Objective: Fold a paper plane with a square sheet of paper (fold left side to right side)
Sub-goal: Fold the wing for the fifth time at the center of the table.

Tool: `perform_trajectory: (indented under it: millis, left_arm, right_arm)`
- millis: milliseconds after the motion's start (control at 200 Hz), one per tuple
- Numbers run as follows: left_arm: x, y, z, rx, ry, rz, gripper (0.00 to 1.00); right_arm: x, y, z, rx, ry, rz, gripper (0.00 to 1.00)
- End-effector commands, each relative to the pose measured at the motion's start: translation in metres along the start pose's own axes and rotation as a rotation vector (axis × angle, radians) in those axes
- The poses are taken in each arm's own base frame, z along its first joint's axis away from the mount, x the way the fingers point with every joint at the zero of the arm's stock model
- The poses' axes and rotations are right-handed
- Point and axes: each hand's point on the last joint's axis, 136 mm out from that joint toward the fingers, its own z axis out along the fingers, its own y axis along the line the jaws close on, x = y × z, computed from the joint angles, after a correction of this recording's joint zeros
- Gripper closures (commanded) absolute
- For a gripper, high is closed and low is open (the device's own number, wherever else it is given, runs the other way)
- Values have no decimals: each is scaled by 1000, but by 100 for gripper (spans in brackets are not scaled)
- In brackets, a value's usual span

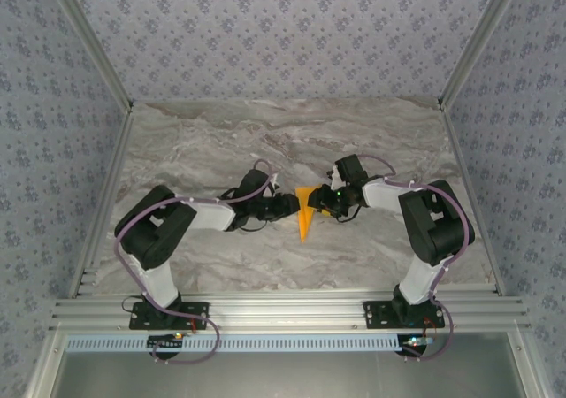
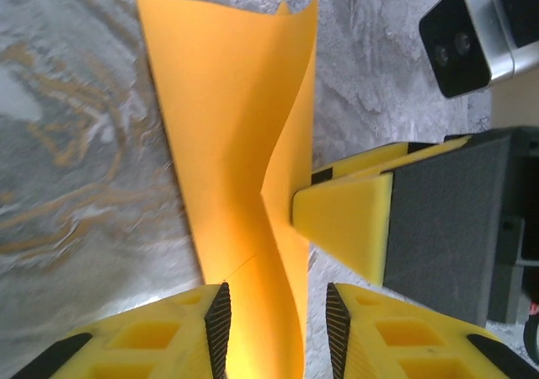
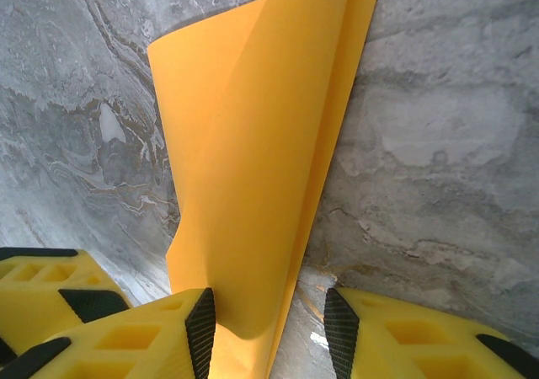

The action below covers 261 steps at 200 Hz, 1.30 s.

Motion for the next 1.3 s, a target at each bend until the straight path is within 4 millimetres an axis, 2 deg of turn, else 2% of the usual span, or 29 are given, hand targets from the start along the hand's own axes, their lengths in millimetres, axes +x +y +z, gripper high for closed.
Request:
perform_trajectory:
  millis: [0,500,635,774,889,1124,1299]
  left_arm:
    - [-5,-12,10,53,19,0,64]
    - [-3,-12,28,113,53,-37,73]
    - [-4,-13,30,118,52,-40,79]
    - [-7,-13,29,114,39,-34,93]
    - [-10,-10,25,96,29,-26,99]
    - [-12,-3,20,73,16,-19,100]
    - [-13,0,18,66,12,-10,100]
  right_arm:
    - [17,-39,17,145,43,36,55]
    - [18,-40,18,146,45,37,55]
    - [17,-39,18,144,43,36,55]
    - [18,-38,17,141,44,35,55]
    - [10,-27,9,91,14,-12,54]
    - [-17,2,-25,-38,-78,-48,47]
    - [-27,14,-31,-68,-95,-56,40]
